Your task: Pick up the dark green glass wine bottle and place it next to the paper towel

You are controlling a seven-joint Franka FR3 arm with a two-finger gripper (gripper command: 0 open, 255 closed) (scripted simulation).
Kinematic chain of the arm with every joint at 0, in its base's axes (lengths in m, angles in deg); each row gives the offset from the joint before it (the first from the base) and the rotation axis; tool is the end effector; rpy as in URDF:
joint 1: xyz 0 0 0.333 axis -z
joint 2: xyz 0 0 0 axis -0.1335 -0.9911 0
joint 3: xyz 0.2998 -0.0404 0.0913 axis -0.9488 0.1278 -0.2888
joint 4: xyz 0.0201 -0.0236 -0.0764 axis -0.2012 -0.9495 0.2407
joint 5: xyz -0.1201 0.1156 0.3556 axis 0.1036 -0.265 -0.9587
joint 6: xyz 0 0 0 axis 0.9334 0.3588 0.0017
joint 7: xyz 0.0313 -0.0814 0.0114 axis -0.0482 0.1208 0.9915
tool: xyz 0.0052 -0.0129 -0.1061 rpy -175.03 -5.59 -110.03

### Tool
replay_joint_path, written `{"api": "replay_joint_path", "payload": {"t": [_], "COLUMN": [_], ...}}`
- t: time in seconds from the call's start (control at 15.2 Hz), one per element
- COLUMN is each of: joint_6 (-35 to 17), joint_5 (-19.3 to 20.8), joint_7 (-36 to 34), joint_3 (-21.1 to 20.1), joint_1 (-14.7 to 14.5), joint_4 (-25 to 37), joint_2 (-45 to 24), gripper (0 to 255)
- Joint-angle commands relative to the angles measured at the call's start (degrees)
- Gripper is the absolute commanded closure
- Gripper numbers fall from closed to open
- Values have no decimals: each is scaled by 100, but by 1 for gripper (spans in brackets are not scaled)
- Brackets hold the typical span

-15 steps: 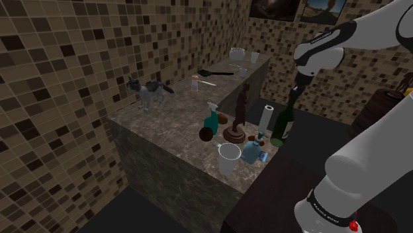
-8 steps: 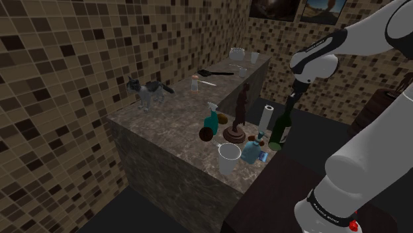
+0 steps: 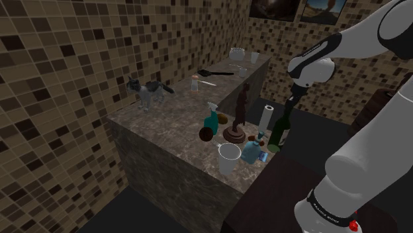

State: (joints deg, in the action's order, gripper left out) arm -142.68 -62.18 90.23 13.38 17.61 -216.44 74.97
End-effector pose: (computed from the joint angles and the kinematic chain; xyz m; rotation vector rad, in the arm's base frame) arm 0.2996 -0.3989 0.3420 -3.0996 0.1782 -0.0865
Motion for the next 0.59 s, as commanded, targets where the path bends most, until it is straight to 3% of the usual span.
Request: {"api": "replay_joint_path", "payload": {"t": [0.0,0.13,0.2,0.53], "joint_6": [-4,-4,-4,-5], "joint_5": [-1,-1,-1,-1], "joint_7": [0,0,0,1], "joint_3": [0,0,0,0], "joint_1": [0,0,0,0], "joint_4": [0,0,0,-1], "joint_2": [0,0,0,0], "gripper": [255,255,0,0]}}
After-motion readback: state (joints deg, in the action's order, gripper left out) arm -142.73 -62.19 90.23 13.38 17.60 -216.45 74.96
